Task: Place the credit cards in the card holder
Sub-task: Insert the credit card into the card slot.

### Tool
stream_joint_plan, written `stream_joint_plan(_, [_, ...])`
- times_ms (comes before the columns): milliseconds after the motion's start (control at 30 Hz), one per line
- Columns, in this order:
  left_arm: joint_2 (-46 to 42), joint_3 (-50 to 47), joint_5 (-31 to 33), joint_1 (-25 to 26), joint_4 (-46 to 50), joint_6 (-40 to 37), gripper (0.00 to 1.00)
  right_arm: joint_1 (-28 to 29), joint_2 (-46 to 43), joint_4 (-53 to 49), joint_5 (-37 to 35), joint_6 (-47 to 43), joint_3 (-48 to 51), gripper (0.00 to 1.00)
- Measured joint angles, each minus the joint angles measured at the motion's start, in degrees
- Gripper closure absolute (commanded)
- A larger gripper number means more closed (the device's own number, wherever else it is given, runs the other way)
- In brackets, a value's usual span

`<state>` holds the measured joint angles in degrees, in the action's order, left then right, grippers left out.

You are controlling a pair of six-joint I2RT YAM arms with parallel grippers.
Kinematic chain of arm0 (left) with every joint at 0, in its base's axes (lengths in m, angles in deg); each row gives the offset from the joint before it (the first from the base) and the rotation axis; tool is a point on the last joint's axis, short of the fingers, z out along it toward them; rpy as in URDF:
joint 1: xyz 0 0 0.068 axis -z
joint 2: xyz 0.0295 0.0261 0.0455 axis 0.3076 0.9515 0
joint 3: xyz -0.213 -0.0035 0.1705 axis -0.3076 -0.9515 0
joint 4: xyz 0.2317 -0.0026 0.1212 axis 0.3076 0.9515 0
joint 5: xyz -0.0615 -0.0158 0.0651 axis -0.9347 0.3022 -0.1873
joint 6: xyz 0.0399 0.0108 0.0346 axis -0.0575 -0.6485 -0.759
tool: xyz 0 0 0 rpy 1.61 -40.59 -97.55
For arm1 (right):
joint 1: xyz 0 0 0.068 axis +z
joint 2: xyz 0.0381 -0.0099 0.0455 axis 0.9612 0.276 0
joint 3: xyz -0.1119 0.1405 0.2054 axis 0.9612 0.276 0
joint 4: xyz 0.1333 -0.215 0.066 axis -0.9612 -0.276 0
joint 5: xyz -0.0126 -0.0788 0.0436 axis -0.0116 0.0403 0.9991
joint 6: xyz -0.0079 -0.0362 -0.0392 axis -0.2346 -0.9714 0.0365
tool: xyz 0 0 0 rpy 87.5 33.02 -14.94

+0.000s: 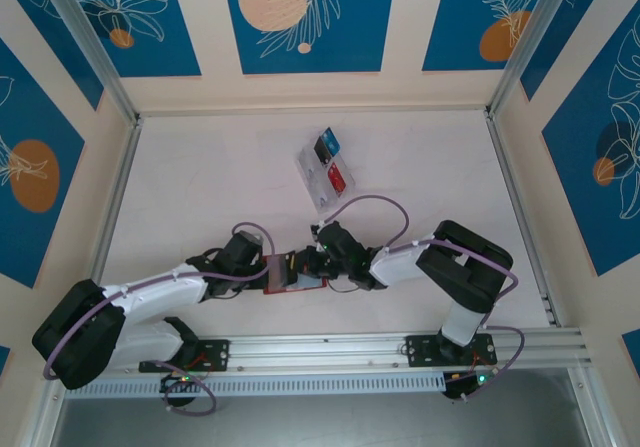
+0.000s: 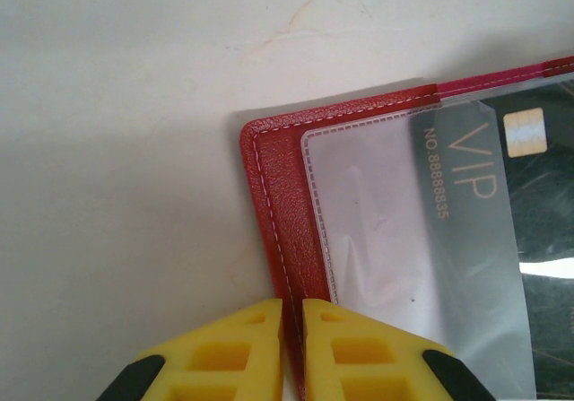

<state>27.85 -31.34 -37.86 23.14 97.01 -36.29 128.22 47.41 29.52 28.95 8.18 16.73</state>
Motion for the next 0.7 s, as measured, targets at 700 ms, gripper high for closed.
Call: stream_joint_plan(700, [0.0, 0.0, 0.0, 0.0, 0.0, 0.0, 0.89, 0.3, 3.5, 2.9, 1.2, 1.2, -0.6, 1.0])
